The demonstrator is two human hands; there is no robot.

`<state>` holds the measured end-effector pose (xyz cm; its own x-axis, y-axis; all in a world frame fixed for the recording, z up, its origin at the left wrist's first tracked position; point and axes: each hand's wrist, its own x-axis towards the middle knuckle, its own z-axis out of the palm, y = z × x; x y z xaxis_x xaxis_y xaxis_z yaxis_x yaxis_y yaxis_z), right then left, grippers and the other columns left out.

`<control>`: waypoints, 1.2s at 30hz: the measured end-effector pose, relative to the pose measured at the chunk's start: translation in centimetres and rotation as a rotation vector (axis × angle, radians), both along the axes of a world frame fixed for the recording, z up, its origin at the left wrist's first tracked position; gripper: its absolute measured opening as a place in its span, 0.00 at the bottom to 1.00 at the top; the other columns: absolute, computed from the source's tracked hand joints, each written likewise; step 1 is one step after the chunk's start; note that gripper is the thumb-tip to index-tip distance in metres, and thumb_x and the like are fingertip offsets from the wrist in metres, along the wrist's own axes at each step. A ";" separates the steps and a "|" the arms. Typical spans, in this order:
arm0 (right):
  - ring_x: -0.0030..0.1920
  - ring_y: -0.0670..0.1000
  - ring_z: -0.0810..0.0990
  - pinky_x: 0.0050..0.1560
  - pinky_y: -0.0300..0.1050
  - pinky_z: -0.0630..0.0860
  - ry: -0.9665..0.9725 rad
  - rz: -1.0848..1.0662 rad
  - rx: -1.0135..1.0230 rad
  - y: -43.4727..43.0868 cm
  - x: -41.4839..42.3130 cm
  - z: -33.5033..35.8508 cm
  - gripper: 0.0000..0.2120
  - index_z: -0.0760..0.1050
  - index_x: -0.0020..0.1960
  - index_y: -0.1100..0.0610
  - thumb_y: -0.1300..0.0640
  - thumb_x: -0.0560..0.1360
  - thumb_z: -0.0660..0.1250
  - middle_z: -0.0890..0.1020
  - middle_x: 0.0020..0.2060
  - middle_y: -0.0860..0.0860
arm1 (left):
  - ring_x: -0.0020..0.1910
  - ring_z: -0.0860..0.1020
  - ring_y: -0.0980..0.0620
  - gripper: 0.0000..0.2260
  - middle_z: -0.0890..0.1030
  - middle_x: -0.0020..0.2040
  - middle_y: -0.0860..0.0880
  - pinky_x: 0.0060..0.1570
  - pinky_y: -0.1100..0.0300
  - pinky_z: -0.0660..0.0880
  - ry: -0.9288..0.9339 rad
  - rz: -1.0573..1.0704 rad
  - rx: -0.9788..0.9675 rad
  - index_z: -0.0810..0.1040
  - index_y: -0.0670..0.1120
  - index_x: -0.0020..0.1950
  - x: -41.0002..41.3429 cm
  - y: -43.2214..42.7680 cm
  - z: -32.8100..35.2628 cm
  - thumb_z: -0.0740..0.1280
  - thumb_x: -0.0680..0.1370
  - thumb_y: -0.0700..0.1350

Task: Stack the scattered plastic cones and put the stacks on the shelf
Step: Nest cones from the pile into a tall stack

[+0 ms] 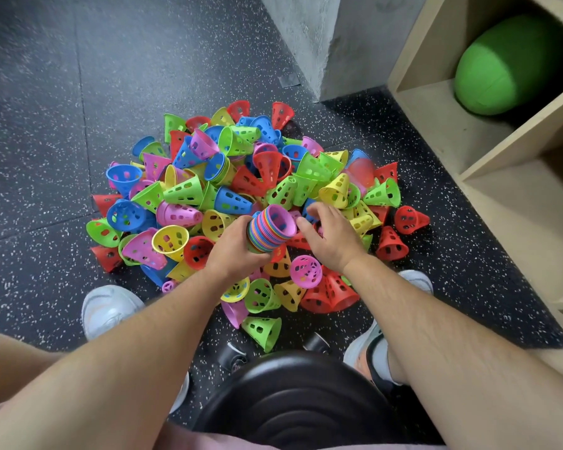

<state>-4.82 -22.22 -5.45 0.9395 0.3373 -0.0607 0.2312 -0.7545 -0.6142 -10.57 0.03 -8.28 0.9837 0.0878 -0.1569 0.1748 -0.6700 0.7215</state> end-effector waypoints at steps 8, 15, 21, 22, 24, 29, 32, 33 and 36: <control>0.68 0.50 0.67 0.71 0.52 0.63 0.107 0.447 -0.454 -4.1 -3.7 -4.2 0.19 0.78 0.64 0.47 0.44 0.76 0.59 0.73 0.68 0.44 | 0.48 0.79 0.56 0.28 0.78 0.51 0.54 0.45 0.58 0.79 0.031 -0.043 0.044 0.74 0.51 0.63 -0.8 0.4 -0.4 0.81 0.68 0.55; 0.59 0.48 0.71 0.64 0.48 0.70 0.119 0.205 -0.353 -2.9 -2.8 -3.6 0.37 0.70 0.65 0.50 0.26 0.66 0.67 0.73 0.59 0.45 | 0.47 0.78 0.59 0.30 0.77 0.51 0.56 0.41 0.65 0.73 0.057 -0.014 0.038 0.73 0.53 0.64 -1.0 0.5 -0.4 0.81 0.67 0.56; 0.48 0.46 0.75 0.43 0.38 0.72 0.015 -0.247 0.120 -0.3 0.1 0.0 0.28 0.67 0.53 0.48 0.30 0.67 0.70 0.73 0.47 0.42 | 0.47 0.80 0.58 0.30 0.78 0.51 0.56 0.42 0.62 0.77 0.068 0.057 -0.013 0.72 0.54 0.64 -1.0 0.8 -0.6 0.81 0.66 0.55; 0.47 0.47 0.76 0.40 0.37 0.70 -0.016 -0.280 0.194 0.4 0.6 0.7 0.28 0.66 0.54 0.48 0.31 0.67 0.71 0.74 0.47 0.42 | 0.48 0.80 0.58 0.30 0.78 0.51 0.57 0.43 0.61 0.78 0.062 0.071 -0.031 0.72 0.54 0.64 -1.0 0.8 -0.6 0.80 0.66 0.54; 0.47 0.48 0.77 0.43 0.38 0.70 -0.041 -0.299 0.316 1.9 1.5 2.1 0.30 0.66 0.62 0.49 0.35 0.68 0.72 0.77 0.49 0.44 | 0.48 0.81 0.57 0.29 0.79 0.51 0.57 0.44 0.58 0.80 0.045 0.105 -0.064 0.73 0.54 0.64 -0.9 0.8 -0.5 0.80 0.67 0.54; 0.61 0.47 0.75 0.62 0.46 0.73 0.152 -0.076 0.281 5.0 2.6 4.0 0.36 0.70 0.70 0.47 0.28 0.69 0.67 0.78 0.61 0.46 | 0.46 0.81 0.58 0.27 0.80 0.50 0.56 0.43 0.58 0.81 -0.008 0.163 -0.100 0.72 0.56 0.60 -0.3 0.5 0.5 0.80 0.67 0.58; 0.66 0.48 0.72 0.66 0.48 0.69 0.188 -0.087 0.291 5.9 2.5 3.2 0.30 0.70 0.71 0.50 0.32 0.77 0.60 0.77 0.64 0.48 | 0.45 0.80 0.60 0.26 0.78 0.50 0.57 0.41 0.62 0.77 -0.050 0.212 -0.100 0.71 0.57 0.59 -0.2 0.7 1.2 0.79 0.67 0.58; 0.64 0.50 0.74 0.64 0.49 0.71 0.172 -0.124 0.292 5.9 2.4 2.8 0.24 0.72 0.67 0.51 0.37 0.79 0.59 0.78 0.62 0.48 | 0.46 0.80 0.60 0.26 0.78 0.50 0.57 0.41 0.63 0.77 -0.054 0.232 -0.103 0.71 0.57 0.59 -0.4 1.0 1.2 0.80 0.68 0.58; 0.55 0.51 0.76 0.58 0.53 0.75 0.095 -0.011 0.093 5.1 1.4 1.0 0.10 0.76 0.55 0.52 0.48 0.79 0.61 0.78 0.53 0.48 | 0.47 0.79 0.62 0.26 0.79 0.51 0.57 0.40 0.65 0.74 -0.045 0.274 -0.111 0.71 0.56 0.59 -1.0 1.7 1.1 0.80 0.69 0.58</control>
